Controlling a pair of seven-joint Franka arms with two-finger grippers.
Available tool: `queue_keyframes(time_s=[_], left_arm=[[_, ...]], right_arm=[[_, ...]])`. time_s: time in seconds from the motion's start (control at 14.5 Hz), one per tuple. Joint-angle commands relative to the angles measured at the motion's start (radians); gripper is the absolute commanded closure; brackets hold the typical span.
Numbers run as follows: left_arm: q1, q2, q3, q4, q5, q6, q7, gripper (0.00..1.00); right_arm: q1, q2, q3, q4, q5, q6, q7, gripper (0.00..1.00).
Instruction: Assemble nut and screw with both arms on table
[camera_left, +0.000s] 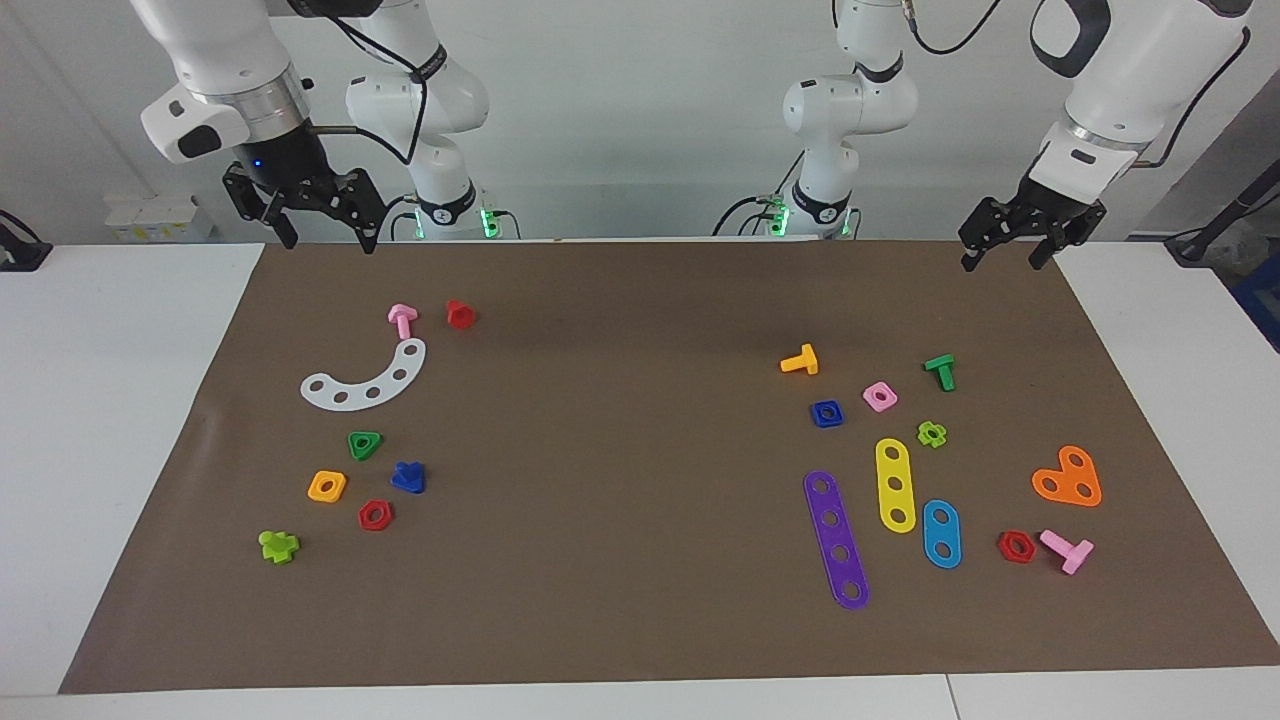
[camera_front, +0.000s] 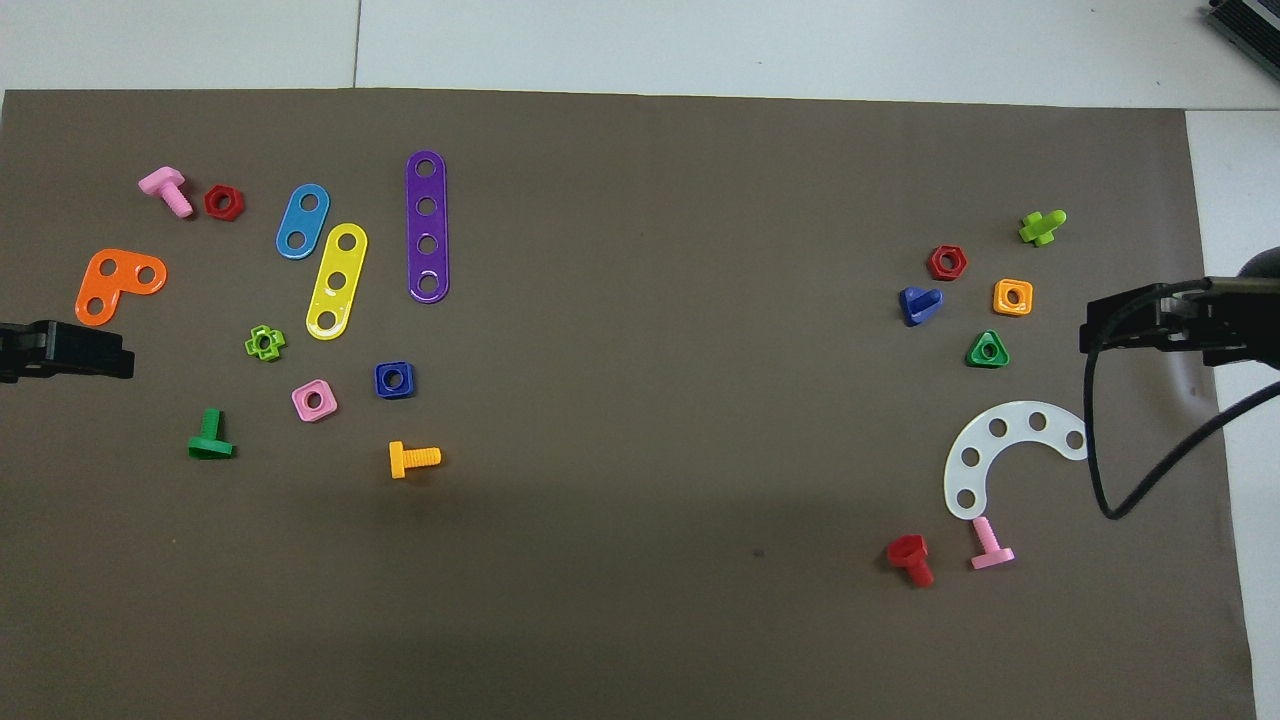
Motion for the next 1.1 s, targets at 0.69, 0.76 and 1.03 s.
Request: queue_keyframes(time_s=[0.69, 0.76, 1.03], left_arm=[[0.001, -0.017, 0.001, -0.013, 0.007, -0.008, -0.004, 0.0], [0.001, -0.017, 0.001, -0.013, 0.007, -0.008, -0.004, 0.0], [0.001, -0.017, 0.001, -0.013, 0.007, -0.008, -0.004, 0.0]], right_arm=[[-0.012, -0.023, 0.004, -0.033, 0.024, 0.053, -0.025, 0.02], [-0.014, -0.017, 0.004, -0.033, 0.015, 0.054, -0.025, 0.05], [-0.016, 0.023, 0.004, -0.066, 0.008, 0.145, -0.028, 0.08]])
